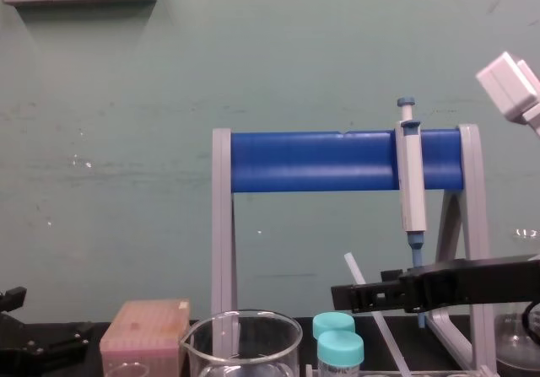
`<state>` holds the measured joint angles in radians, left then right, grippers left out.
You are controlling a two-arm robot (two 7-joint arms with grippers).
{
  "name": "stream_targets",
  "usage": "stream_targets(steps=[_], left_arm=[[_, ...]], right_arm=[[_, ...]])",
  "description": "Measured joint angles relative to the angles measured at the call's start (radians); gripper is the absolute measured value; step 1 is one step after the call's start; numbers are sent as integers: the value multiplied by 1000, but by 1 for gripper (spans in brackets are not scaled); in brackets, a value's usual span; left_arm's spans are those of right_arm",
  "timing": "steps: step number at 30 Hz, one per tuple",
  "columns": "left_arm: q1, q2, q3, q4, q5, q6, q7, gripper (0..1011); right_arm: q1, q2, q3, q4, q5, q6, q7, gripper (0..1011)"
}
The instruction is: Pick up the stirring rod with one hand, then place it down.
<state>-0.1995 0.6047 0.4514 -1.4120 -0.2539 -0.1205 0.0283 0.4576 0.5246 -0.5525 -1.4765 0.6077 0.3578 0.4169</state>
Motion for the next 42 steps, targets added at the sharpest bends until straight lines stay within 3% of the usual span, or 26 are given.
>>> stream_targets(steps=[7,19,31,37,42], left_arm=[[0,0,0,0,0,0,0,1000],[0,0,0,0,0,0,0,1000],[0,0,0,0,0,0,0,1000],[0,0,0,0,0,0,0,1000],[0,0,0,0,0,0,0,1000]], right_arm=[[8,-17,-8,20,-31,-4,1,1003],[7,-15,-6,18,-27,-5,1,995],[5,-14,-4,16,-22,-6,2,720],[5,-14,-4,15,-21,-6,2,481],[4,-14,-3,15,-21,-6,2,365]])
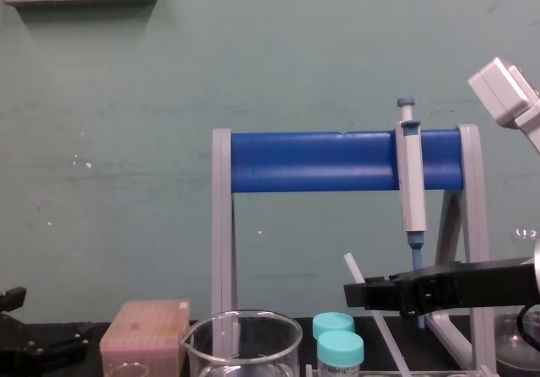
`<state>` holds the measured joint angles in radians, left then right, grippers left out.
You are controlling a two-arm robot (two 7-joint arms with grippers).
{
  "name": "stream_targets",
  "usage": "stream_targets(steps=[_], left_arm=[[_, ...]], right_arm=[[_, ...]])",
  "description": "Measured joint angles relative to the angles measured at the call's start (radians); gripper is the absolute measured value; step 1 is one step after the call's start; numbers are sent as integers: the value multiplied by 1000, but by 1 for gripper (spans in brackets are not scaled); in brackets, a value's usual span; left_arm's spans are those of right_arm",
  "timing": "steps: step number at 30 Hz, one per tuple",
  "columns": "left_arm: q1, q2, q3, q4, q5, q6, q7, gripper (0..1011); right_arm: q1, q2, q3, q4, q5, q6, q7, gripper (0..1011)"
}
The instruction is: Pick up the stirring rod with one hand, then place it down.
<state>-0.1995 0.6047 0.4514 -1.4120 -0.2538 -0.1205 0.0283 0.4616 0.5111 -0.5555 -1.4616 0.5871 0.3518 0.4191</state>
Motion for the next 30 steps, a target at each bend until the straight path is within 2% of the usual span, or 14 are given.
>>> stream_targets(steps=[2,3,5,9,15,17,21,22,30], left_arm=[[0,0,0,0,0,0,0,1000],[0,0,0,0,0,0,0,1000],[0,0,0,0,0,0,0,1000],[0,0,0,0,0,0,0,1000],[0,0,0,0,0,0,0,1000],[0,0,0,0,0,0,0,1000],[0,0,0,0,0,0,0,1000],[0,0,0,0,0,0,0,1000],[0,0,0,0,0,0,0,1000]], right_arm=[[0,0,0,0,0,0,0,255],[0,0,0,0,0,0,0,255],[0,0,0,0,0,0,0,176],[0,0,0,0,1,0,0,80],[-6,-3,7,-1,3,-5,4,67],[-17,-7,19,-4,10,-25,8,66],[-48,-13,43,-14,26,-93,25,66],[-62,-13,51,-20,29,-124,32,67],[-162,16,95,-83,2,-284,46,66]])
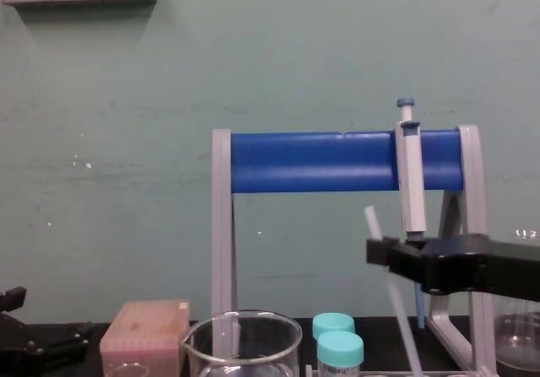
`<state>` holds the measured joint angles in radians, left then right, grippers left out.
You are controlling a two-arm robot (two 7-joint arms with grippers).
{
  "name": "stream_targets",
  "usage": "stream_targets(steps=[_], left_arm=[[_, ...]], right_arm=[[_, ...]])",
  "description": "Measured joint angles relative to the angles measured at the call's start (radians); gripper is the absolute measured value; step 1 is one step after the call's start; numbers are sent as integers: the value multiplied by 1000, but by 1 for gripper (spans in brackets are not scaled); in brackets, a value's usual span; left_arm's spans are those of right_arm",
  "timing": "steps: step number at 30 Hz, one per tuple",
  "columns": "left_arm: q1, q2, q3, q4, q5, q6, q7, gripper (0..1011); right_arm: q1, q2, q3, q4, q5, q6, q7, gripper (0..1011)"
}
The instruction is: Pick up the stirring rod with one hand, then place it down.
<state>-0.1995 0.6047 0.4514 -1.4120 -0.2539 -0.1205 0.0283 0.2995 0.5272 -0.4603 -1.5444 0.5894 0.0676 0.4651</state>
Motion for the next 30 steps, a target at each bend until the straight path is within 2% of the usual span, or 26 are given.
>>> stream_targets(steps=[4,6,8,12,20,30], left_arm=[[0,0,0,0,0,0,0,1000],[0,0,0,0,0,0,0,1000],[0,0,0,0,0,0,0,1000],[0,0,0,0,0,0,0,1000],[0,0,0,0,0,0,0,1000],[0,0,0,0,0,0,0,1000]], right_arm=[[-34,3,25,-23,-7,-63,4,67],[-57,-2,52,-43,-6,-123,13,66],[-61,-5,60,-48,-3,-136,15,66],[-76,-22,109,-86,34,-178,30,66],[-73,-31,180,-146,84,-196,35,66],[-61,-32,204,-157,93,-203,42,66]])
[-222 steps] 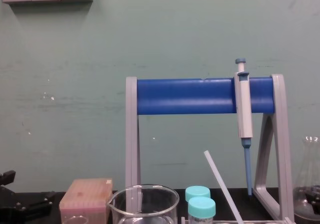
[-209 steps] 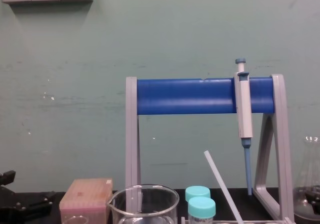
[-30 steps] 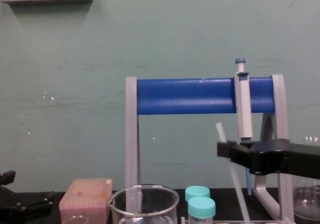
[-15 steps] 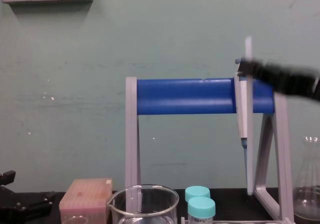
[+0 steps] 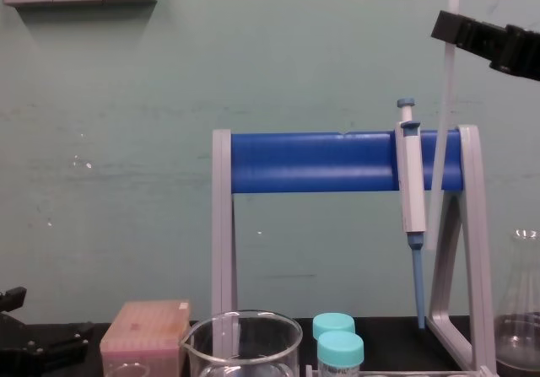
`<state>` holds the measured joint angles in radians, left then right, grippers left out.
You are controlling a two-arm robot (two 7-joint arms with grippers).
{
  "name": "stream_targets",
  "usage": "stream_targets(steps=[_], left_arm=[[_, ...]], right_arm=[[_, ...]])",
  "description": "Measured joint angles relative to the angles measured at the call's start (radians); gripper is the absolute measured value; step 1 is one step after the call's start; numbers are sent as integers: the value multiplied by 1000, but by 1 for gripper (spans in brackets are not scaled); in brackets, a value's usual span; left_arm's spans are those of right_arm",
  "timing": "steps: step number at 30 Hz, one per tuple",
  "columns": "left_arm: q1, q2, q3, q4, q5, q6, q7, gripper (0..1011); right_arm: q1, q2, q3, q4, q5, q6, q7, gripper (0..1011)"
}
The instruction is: Pick up the stirring rod with one hand, then place it down.
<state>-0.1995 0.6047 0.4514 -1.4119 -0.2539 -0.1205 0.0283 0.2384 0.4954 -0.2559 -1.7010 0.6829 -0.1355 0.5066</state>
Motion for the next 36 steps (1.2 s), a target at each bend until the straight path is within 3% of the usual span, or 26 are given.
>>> stream_targets(steps=[36], left_arm=[[0,0,0,0,0,0,0,1000]], right_arm=[[11,13,-12,29,25,16,32,66]])
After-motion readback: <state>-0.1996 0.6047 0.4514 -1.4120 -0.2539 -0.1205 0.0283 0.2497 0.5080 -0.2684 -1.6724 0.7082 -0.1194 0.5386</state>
